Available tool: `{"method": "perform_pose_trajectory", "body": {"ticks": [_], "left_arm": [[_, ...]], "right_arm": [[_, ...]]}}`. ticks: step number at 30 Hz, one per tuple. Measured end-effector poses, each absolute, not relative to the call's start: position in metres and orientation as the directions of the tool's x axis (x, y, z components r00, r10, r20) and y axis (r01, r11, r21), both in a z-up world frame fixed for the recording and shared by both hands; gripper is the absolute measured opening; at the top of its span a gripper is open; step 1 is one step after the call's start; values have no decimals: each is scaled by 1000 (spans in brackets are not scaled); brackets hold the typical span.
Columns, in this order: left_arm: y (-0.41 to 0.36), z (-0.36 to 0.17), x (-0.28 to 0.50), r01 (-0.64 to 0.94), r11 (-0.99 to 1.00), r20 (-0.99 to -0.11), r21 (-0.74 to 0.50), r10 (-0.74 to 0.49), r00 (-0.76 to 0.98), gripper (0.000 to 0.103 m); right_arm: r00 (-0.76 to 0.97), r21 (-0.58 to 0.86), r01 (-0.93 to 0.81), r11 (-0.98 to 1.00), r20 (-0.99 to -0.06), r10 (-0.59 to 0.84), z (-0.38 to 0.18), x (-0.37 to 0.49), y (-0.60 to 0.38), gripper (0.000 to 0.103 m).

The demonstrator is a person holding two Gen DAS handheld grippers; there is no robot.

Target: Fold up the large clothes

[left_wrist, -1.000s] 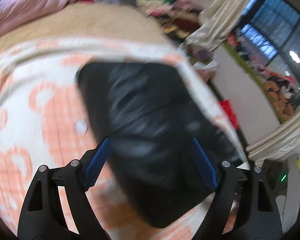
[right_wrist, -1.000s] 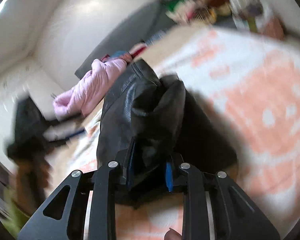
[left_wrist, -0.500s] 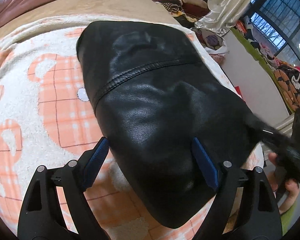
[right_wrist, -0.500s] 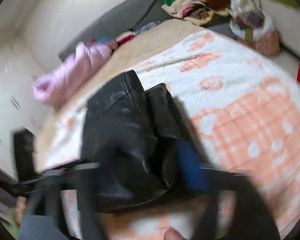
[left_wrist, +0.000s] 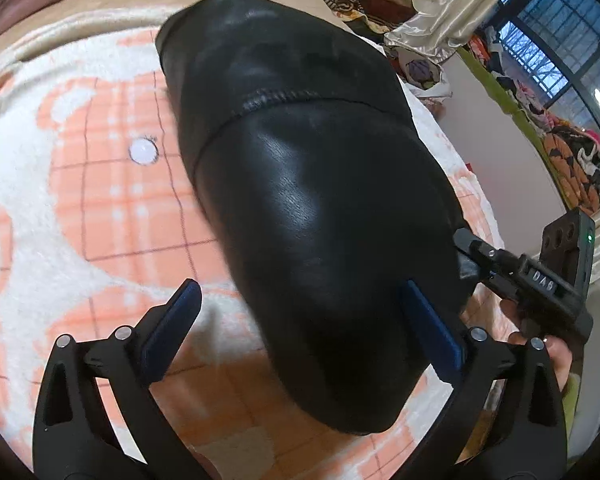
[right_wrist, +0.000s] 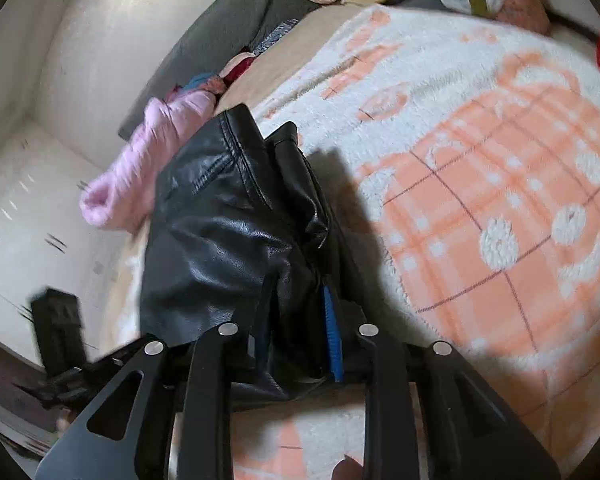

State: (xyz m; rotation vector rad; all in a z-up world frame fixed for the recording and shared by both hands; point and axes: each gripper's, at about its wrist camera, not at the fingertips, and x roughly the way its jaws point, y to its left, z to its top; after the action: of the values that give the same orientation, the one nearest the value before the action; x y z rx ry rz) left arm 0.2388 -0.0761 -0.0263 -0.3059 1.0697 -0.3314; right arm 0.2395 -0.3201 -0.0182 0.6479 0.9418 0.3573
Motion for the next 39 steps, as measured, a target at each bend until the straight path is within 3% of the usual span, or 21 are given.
{"method": "perform_pose_trajectory", "body": {"ticks": [2,5,10,21,25,28,30,31,32,33,39], "left_arm": [[-79,-26,238,119,911,-800,-395,-405,443,94],[-80,-22,237,130,916,-806,-379,-396,441,94],[-84,-19,237,148,923,-811,-355,-383,443,94],[-74,-13,229,157,942,-820,-296,-335,464,93],[-70,-13,226,161,948,-821,-273,-317,474,93],[-71,-18,227,163,945,-822,-285,-328,466,94],[-70,-19,227,153,943,-818,-296,-333,469,94],[-68,-19,226,152,941,-813,-304,-339,473,94],[-68,-19,226,152,940,-811,-306,-341,475,94],[-67,-19,226,150,940,-811,-305,-339,477,94],[-66,-21,222,152,943,-808,-297,-333,487,94]], "right_arm": [[549,617,-5,787,-656,518,-18,238,-316,34],[526,707,24,707,-610,593,-25,236,-326,40],[501,799,95,594,-554,665,-44,236,-338,41],[492,849,130,512,-503,710,-42,208,-325,36],[487,845,107,524,-504,713,-36,189,-305,35],[509,800,106,591,-554,659,-32,186,-299,35],[509,799,99,593,-553,660,-28,187,-300,49],[506,799,90,594,-551,664,-25,187,-301,62],[506,795,75,602,-550,664,-19,186,-301,83],[522,775,75,628,-567,637,-10,186,-304,93],[691,643,3,766,-555,463,54,206,-316,95]]}}
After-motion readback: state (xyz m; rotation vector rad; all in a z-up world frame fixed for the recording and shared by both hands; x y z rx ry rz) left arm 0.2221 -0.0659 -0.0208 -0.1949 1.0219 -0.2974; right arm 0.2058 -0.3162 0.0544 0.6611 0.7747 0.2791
